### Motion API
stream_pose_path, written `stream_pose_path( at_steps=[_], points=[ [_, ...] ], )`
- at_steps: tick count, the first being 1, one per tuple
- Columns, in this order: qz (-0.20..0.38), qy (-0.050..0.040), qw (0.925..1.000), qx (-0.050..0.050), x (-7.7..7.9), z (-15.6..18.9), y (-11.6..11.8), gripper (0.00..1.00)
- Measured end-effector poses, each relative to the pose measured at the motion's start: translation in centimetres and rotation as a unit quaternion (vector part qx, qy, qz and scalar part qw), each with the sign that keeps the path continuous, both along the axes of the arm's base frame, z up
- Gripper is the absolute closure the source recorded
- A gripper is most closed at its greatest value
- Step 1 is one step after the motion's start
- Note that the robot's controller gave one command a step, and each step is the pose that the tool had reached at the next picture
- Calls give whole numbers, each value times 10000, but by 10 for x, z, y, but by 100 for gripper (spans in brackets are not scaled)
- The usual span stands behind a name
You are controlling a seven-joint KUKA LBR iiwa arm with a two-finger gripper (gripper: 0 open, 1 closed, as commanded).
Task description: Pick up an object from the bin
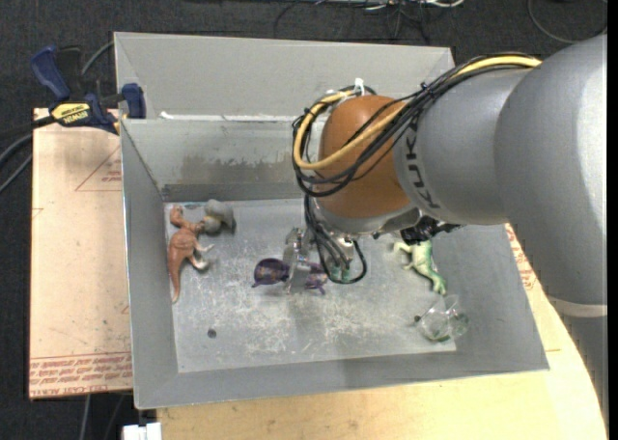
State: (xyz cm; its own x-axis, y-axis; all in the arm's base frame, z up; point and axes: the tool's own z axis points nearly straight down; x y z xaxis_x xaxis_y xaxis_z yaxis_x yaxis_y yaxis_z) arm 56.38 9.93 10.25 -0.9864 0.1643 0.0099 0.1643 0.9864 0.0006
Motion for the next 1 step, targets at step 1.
stream_pose_path(
  at_steps=[1],
  points=[
    [1,-41,10000,6,2,28,0,100]
  ],
)
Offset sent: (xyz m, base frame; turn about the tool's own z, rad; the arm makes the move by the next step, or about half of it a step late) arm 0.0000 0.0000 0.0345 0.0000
